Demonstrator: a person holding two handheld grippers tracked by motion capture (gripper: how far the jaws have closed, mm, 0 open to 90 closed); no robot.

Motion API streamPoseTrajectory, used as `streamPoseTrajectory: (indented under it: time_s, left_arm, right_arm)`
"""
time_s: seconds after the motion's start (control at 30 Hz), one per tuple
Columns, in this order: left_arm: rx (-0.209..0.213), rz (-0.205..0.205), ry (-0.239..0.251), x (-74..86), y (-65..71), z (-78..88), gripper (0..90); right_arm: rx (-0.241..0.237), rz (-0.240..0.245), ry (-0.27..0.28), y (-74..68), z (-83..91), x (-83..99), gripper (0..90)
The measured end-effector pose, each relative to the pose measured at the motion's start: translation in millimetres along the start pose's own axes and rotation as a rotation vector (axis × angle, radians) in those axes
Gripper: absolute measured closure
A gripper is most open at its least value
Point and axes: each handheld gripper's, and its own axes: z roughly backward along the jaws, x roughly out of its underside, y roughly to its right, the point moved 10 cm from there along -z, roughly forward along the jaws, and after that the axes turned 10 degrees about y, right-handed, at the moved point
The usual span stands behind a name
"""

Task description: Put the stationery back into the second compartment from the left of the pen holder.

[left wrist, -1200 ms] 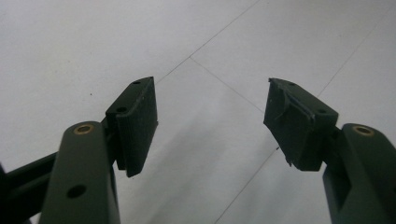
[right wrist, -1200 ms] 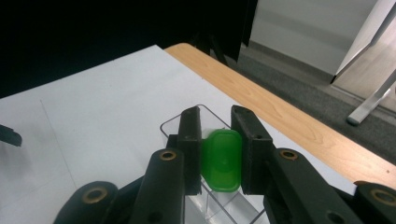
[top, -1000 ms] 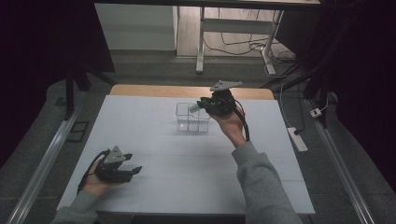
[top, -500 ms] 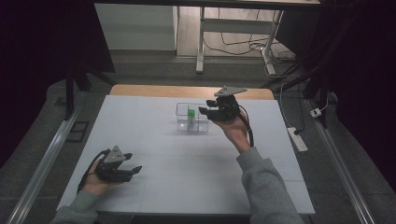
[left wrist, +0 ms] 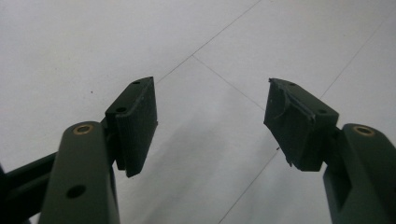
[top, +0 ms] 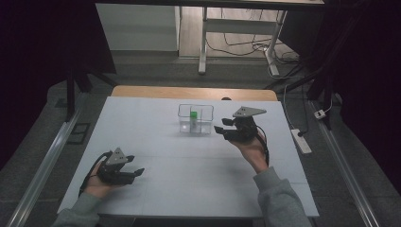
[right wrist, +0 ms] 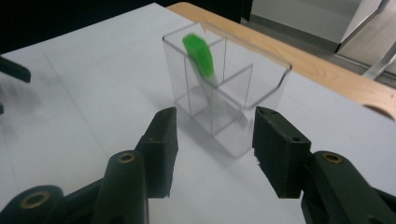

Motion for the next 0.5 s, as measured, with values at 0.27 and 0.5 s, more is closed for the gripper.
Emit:
streamPoseTrajectory:
  time_s: [0.27,0.5]
  left_arm:
    - [-0.004,0.01,0.002,0.1,-1.7,-0.2,34.1]
    - [-0.007,0.019,0.009,-0.9,-2.2,0.2,34.1]
  right_arm:
    - [0.011,-0.018,-0.031,-4.3,30.7,37.1,46.8]
    - [0.037,-0.001,-0.066,-1.7,56.5,65.8,45.1]
